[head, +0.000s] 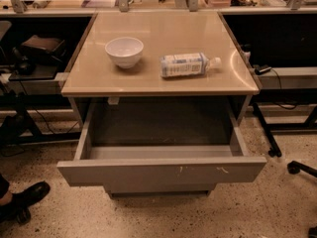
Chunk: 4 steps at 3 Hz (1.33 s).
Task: Open top drawer
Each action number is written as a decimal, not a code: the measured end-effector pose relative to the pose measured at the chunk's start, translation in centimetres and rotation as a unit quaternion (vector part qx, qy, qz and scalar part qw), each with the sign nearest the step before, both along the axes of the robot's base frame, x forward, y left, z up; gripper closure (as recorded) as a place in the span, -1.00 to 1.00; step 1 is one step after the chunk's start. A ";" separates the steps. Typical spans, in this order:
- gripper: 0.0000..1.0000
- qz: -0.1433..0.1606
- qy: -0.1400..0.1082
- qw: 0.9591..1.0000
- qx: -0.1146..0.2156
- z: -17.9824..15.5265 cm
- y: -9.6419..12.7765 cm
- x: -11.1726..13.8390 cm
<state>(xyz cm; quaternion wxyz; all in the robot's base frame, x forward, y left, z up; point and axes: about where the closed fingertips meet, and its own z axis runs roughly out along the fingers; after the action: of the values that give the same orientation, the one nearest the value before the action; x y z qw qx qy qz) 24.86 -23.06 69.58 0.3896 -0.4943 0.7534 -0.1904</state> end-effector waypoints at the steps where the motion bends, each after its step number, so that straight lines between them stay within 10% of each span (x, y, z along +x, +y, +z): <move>1: 0.70 0.002 -0.002 1.000 0.001 -0.3 0.0 -0.5; 4: -0.70 0.002 -0.002 1.000 0.001 -0.3 0.0 -0.5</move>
Offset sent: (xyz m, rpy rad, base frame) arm -0.0060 0.0000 -0.0032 0.0012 -0.0054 0.0034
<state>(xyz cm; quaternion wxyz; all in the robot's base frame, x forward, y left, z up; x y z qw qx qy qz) 24.32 -23.05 69.23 0.3918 -0.4949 0.7520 -0.1901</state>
